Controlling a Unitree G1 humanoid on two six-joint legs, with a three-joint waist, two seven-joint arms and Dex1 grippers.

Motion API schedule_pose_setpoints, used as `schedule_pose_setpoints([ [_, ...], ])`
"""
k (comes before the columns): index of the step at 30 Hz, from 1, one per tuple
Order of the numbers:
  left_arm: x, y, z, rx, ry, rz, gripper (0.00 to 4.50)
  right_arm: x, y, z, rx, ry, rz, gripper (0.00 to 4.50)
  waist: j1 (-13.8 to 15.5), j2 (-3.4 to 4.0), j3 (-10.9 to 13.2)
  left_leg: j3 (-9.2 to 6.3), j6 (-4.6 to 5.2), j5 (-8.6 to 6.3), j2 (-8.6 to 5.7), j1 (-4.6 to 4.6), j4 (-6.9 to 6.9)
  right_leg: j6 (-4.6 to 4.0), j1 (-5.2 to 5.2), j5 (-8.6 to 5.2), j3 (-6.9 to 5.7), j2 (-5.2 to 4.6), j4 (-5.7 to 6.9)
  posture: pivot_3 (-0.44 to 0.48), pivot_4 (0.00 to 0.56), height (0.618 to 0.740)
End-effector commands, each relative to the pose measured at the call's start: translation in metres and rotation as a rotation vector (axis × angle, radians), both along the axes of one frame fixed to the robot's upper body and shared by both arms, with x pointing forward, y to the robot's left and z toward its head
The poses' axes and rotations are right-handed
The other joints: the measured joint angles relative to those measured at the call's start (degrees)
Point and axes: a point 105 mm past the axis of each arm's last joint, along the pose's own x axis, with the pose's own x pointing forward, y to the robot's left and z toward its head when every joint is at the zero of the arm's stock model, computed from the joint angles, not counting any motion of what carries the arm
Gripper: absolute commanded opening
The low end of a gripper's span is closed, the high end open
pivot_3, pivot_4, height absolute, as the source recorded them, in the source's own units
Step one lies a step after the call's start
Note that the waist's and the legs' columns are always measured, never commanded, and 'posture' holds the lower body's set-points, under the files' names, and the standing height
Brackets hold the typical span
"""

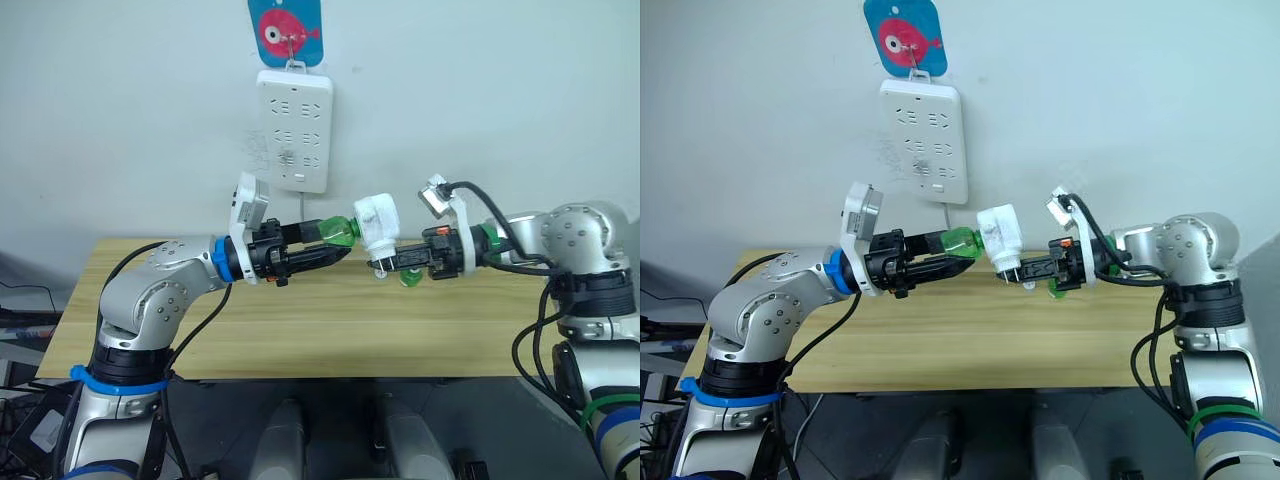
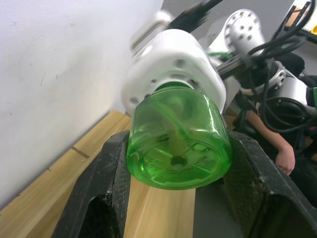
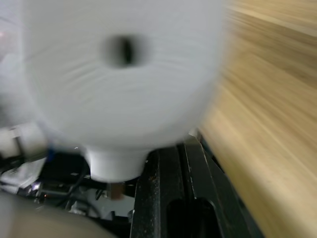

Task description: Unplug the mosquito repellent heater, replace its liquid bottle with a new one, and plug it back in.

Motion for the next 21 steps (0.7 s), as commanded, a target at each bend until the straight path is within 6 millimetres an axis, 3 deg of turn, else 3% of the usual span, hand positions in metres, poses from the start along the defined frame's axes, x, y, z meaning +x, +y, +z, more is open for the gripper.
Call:
schedule_pose_setpoints([
  [1,0.000,0.001,0.009,-0.009,-0.057,0.005,2.26,-0.012,-0.003,0.017,0.052,-0.040,0.041,0.05,-0.01,0.00,0.00,0.01,0.00,0.00,-0.01,0.00,0.00,0.00,0.00,0.00,0.00,0.00,0.00,-0.039,0.237,0.740],
  [7,-0.002,-0.004,0.004,0.015,-0.057,-0.028,2.26,-0.017,0.005,0.047,0.126,-0.084,0.089,0.05,-0.17,0.00,0.00,0.07,0.00,0.00,-0.02,0.00,-0.01,0.00,-0.01,0.00,0.04,0.00,-0.01,-0.055,0.225,0.740],
  [14,-0.007,-0.008,0.000,0.026,-0.048,-0.071,2.26,0.004,0.021,0.076,0.190,-0.112,0.027,0.05,-0.48,0.00,0.00,0.06,0.00,0.00,0.01,-0.01,-0.02,-0.01,-0.02,0.01,0.03,0.04,-0.01,-0.065,0.226,0.740],
  [21,-0.013,-0.011,0.000,0.024,-0.041,-0.110,2.26,0.030,0.030,0.068,0.135,-0.134,-0.075,0.05,-0.51,0.00,0.00,0.07,0.00,0.00,-0.01,-0.01,-0.01,-0.01,-0.02,0.01,0.04,0.02,-0.01,-0.066,0.230,0.740],
])
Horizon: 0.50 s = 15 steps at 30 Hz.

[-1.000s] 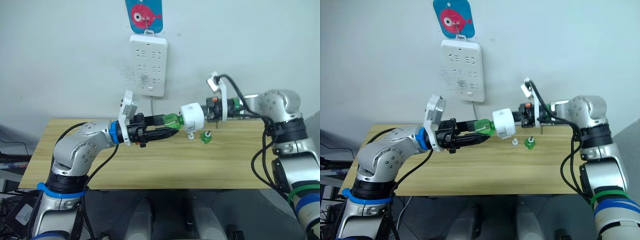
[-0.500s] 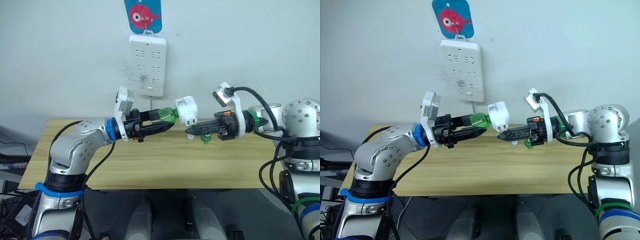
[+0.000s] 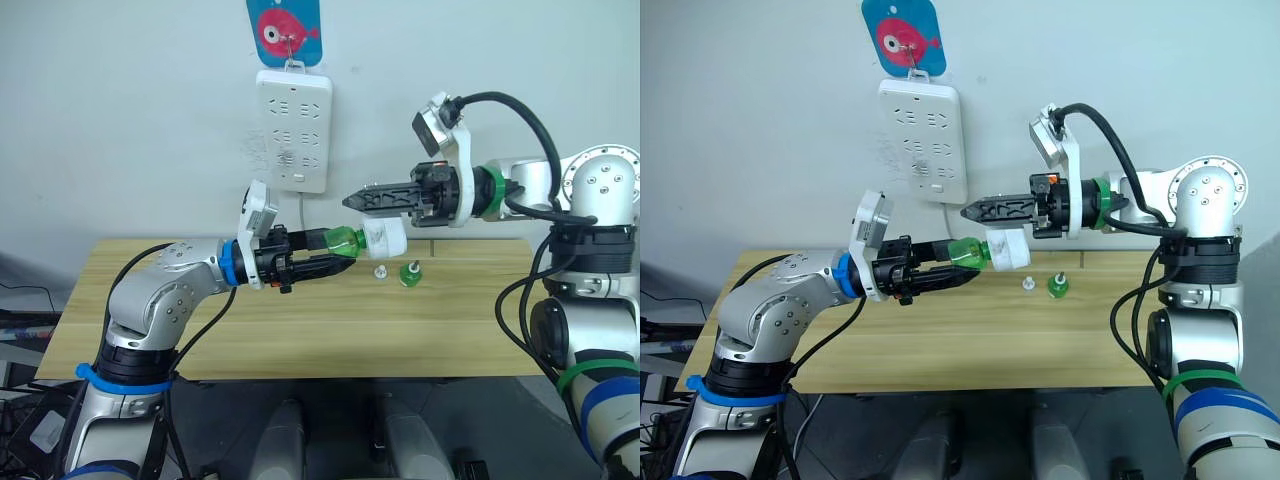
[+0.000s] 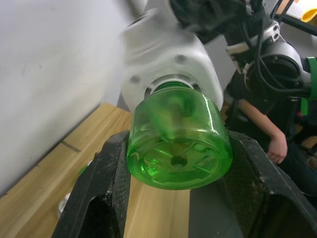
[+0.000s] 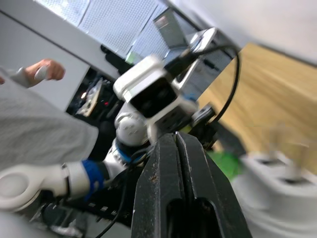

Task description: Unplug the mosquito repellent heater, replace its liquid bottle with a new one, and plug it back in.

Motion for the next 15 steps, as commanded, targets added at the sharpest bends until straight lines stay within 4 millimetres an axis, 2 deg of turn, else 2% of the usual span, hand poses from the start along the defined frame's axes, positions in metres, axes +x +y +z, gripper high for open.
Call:
schedule_pose_setpoints([
  [1,-0.010,-0.004,0.009,-0.012,-0.039,-0.054,2.26,0.014,0.001,0.001,-0.013,-0.042,-0.057,0.05,-0.01,0.00,0.00,0.00,0.00,0.00,0.00,0.00,0.00,0.00,0.00,0.00,0.00,0.00,0.00,-0.065,0.233,0.740],
  [5,-0.011,-0.004,0.010,-0.016,-0.037,-0.058,2.26,0.032,-0.003,-0.014,-0.060,-0.050,-0.115,0.05,-0.02,0.00,0.00,0.01,0.00,0.00,0.01,0.00,0.00,0.00,-0.01,0.00,0.00,0.01,0.01,-0.060,0.237,0.740],
  [9,-0.010,-0.003,0.012,-0.028,-0.034,-0.048,2.26,0.040,-0.011,-0.035,-0.116,-0.041,-0.138,0.05,-0.01,0.00,0.00,0.00,0.00,0.00,0.01,0.00,-0.01,0.00,-0.02,0.00,0.00,0.00,0.00,-0.054,0.243,0.740],
  [11,-0.010,-0.002,0.014,-0.033,-0.033,-0.040,2.26,0.037,-0.017,-0.049,-0.149,-0.029,-0.131,0.05,0.07,0.00,0.00,-0.01,0.00,0.00,0.01,0.00,-0.01,0.00,-0.01,0.00,-0.01,0.00,0.00,-0.051,0.244,0.740],
  [15,-0.002,0.003,0.016,-0.040,-0.042,0.007,2.26,0.017,-0.029,-0.068,-0.186,0.027,-0.088,0.05,0.17,0.01,0.01,-0.06,0.00,0.00,0.00,0.00,0.00,0.00,0.01,0.00,-0.03,-0.01,0.00,-0.046,0.248,0.740],
])
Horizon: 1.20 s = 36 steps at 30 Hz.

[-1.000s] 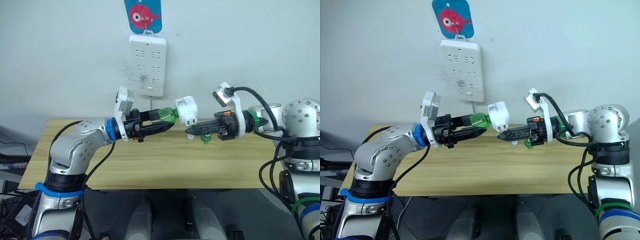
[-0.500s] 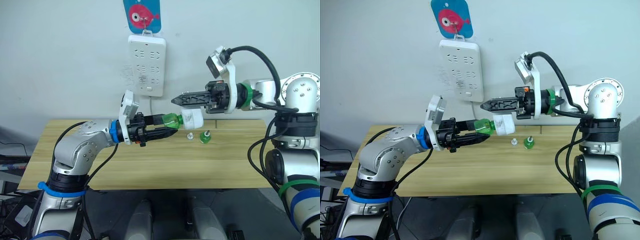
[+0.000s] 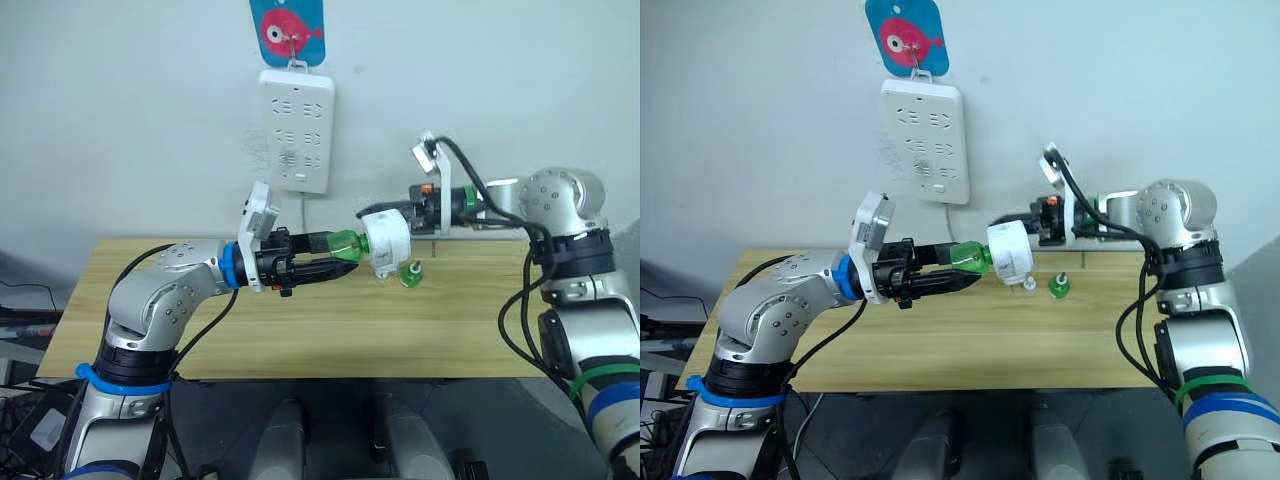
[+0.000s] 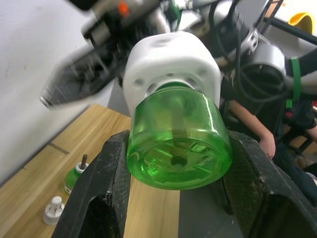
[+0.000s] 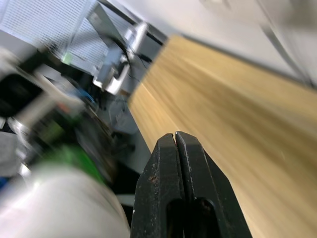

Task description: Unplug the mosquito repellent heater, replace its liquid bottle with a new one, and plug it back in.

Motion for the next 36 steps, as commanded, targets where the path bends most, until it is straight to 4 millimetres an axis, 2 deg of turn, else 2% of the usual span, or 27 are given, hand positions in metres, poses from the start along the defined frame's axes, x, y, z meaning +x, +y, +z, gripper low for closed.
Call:
schedule_pose_setpoints([
  [1,0.002,0.004,0.014,-0.030,-0.061,0.027,2.26,-0.024,-0.004,0.004,0.001,0.000,0.077,0.05,-0.03,0.01,0.00,0.03,0.00,0.00,0.00,0.00,-0.01,0.00,-0.02,0.00,0.03,0.00,0.00,-0.047,0.250,0.740],
  [5,0.016,0.011,0.018,-0.039,-0.085,0.093,2.26,-0.054,-0.004,0.009,0.032,0.045,0.162,0.05,-0.17,0.01,0.00,0.02,0.00,0.00,0.05,0.01,0.00,0.00,-0.01,0.00,0.02,0.00,0.03,-0.052,0.251,0.740],
  [8,0.018,0.012,0.016,-0.032,-0.088,0.097,2.26,-0.062,-0.002,0.018,0.070,0.024,0.191,0.05,-0.24,0.01,0.00,0.02,0.00,0.00,0.08,0.02,0.00,0.00,-0.01,0.00,0.02,0.05,0.03,-0.056,0.249,0.740],
  [14,0.019,0.010,0.012,-0.019,-0.088,0.085,2.26,-0.067,0.002,0.050,0.148,-0.028,0.229,0.05,-0.21,0.00,0.00,0.07,0.00,0.00,0.01,0.01,0.00,0.00,0.00,0.00,0.06,0.03,0.01,-0.073,0.246,0.740],
  [20,0.013,0.005,0.009,-0.010,-0.080,0.043,2.26,-0.058,0.010,0.072,0.166,-0.079,0.205,0.05,-0.25,0.00,0.00,0.06,0.00,0.00,0.04,0.01,0.00,0.00,-0.01,0.00,0.03,0.05,0.01,-0.080,0.242,0.740],
  [24,0.008,0.002,0.006,-0.004,-0.071,0.009,2.26,-0.041,0.017,0.084,0.165,-0.120,0.159,0.05,-0.27,0.01,0.00,0.06,0.00,0.00,0.02,0.01,-0.01,0.00,-0.01,0.00,0.04,0.05,0.00,-0.087,0.235,0.740],
  [31,0.000,-0.002,0.004,-0.007,-0.059,-0.029,2.26,-0.012,0.027,0.082,0.135,-0.171,0.093,0.05,-0.33,0.01,0.00,0.08,0.00,0.00,0.04,0.01,-0.02,0.00,-0.03,0.00,0.04,0.05,0.00,-0.086,0.233,0.740],
  [36,-0.005,0.000,0.004,-0.015,-0.048,-0.031,2.26,0.000,0.018,0.081,0.130,-0.189,0.045,0.05,-0.26,0.01,0.00,0.07,0.00,0.00,0.02,0.00,-0.02,0.00,-0.03,0.00,0.03,0.02,0.00,-0.060,0.227,0.740],
])
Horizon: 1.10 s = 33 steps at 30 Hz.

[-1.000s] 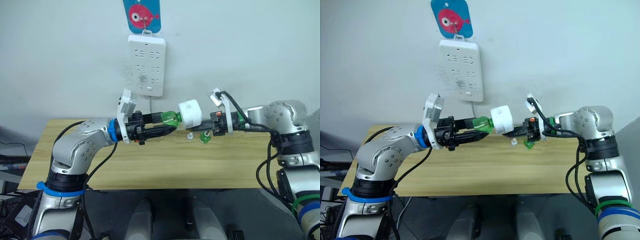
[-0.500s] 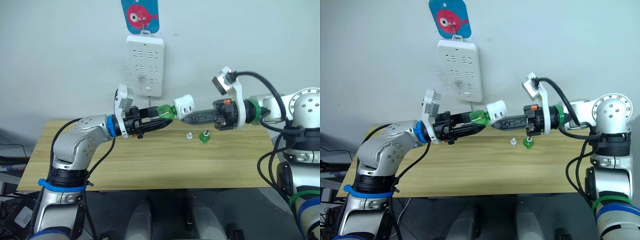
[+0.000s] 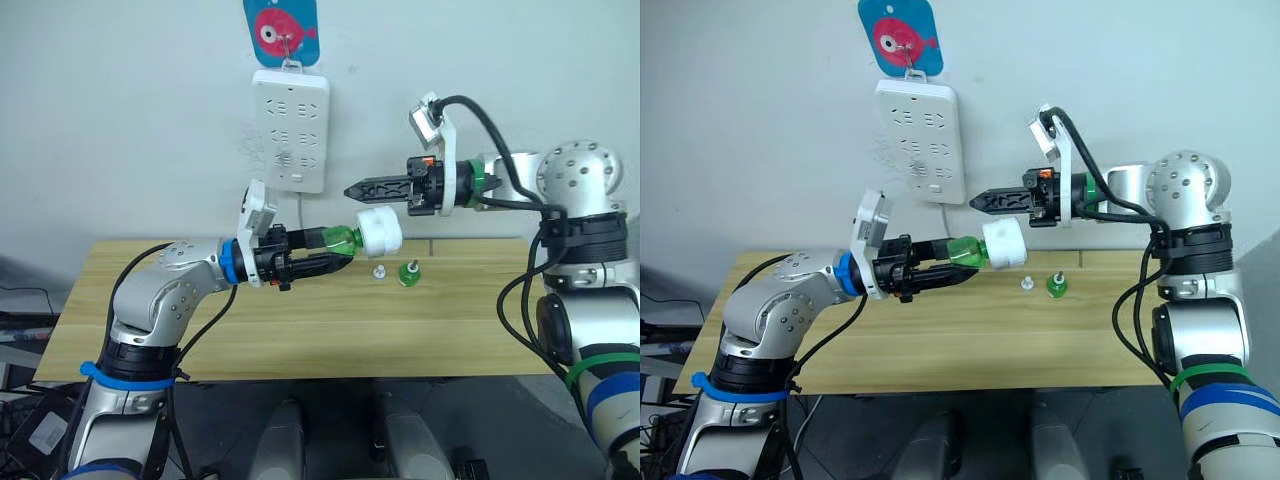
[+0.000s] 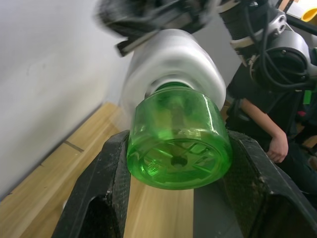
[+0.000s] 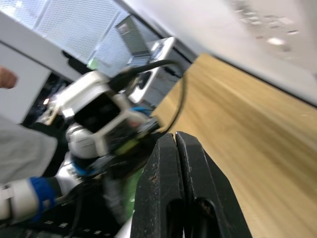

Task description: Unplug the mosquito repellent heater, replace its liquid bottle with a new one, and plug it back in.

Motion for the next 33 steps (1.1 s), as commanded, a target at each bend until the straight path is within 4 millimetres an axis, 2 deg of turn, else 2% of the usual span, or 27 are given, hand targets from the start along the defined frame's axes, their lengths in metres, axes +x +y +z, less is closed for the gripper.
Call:
schedule_pose_setpoints([
  [1,-0.011,0.000,0.009,-0.026,-0.027,-0.033,2.26,0.001,-0.010,0.022,0.042,-0.074,-0.004,0.05,0.03,0.00,0.00,0.00,0.00,0.00,0.00,0.00,0.01,0.00,0.00,0.00,0.00,-0.01,0.00,-0.057,0.226,0.740],
  [6,-0.017,0.003,0.012,-0.045,-0.012,-0.029,2.26,-0.007,-0.038,0.023,0.043,-0.094,-0.012,0.05,0.22,0.00,0.00,-0.03,0.00,0.00,-0.02,0.00,0.00,0.00,0.00,0.00,-0.02,-0.03,0.00,-0.049,0.222,0.740],
  [10,-0.024,0.006,0.025,-0.062,-0.029,-0.037,2.26,-0.032,-0.065,0.014,0.063,-0.054,0.061,0.05,0.54,-0.01,0.00,-0.07,0.00,0.00,-0.04,0.00,0.01,0.01,0.04,-0.01,-0.07,-0.03,-0.03,-0.049,0.211,0.740],
  [14,-0.028,0.006,0.030,-0.075,-0.032,-0.039,2.26,-0.043,-0.075,-0.005,0.037,0.000,0.090,0.05,0.34,0.00,-0.01,0.02,0.00,0.00,-0.03,0.02,0.03,0.01,0.03,-0.01,0.01,-0.04,-0.01,-0.054,0.215,0.740],
  [17,-0.029,0.005,0.031,-0.069,-0.024,-0.054,2.26,-0.047,-0.074,-0.014,0.040,0.026,0.111,0.05,0.07,0.00,0.00,0.02,0.00,0.00,0.01,0.03,0.04,0.02,0.03,-0.01,0.00,0.01,0.01,-0.056,0.220,0.740],
  [21,-0.027,0.002,0.031,-0.063,-0.019,-0.064,2.26,-0.049,-0.063,-0.008,0.084,0.031,0.136,0.05,0.00,0.00,-0.01,0.01,-0.01,0.00,0.06,0.03,0.04,0.01,0.03,-0.01,0.00,0.08,0.02,-0.058,0.224,0.740],
  [24,-0.028,0.000,0.030,-0.059,-0.012,-0.078,2.26,-0.060,-0.053,-0.005,0.092,0.042,0.202,0.05,0.11,0.00,0.00,0.00,-0.01,0.00,0.03,0.02,0.03,0.01,0.03,-0.01,-0.01,0.06,0.01,-0.065,0.228,0.740],
  [29,-0.030,-0.005,0.027,-0.049,-0.003,-0.107,2.26,-0.065,-0.037,-0.006,0.109,0.047,0.239,0.05,0.13,0.00,0.00,-0.01,-0.01,0.00,-0.03,0.01,0.04,0.01,0.04,-0.01,0.00,-0.01,0.00,-0.069,0.230,0.740],
  [33,-0.030,-0.005,0.025,-0.042,-0.002,-0.109,2.26,-0.069,-0.032,-0.009,0.098,0.051,0.245,0.05,0.10,0.00,0.00,-0.01,-0.01,0.00,-0.02,0.01,0.05,0.01,0.04,-0.01,0.00,0.00,0.02,-0.069,0.230,0.740],
])
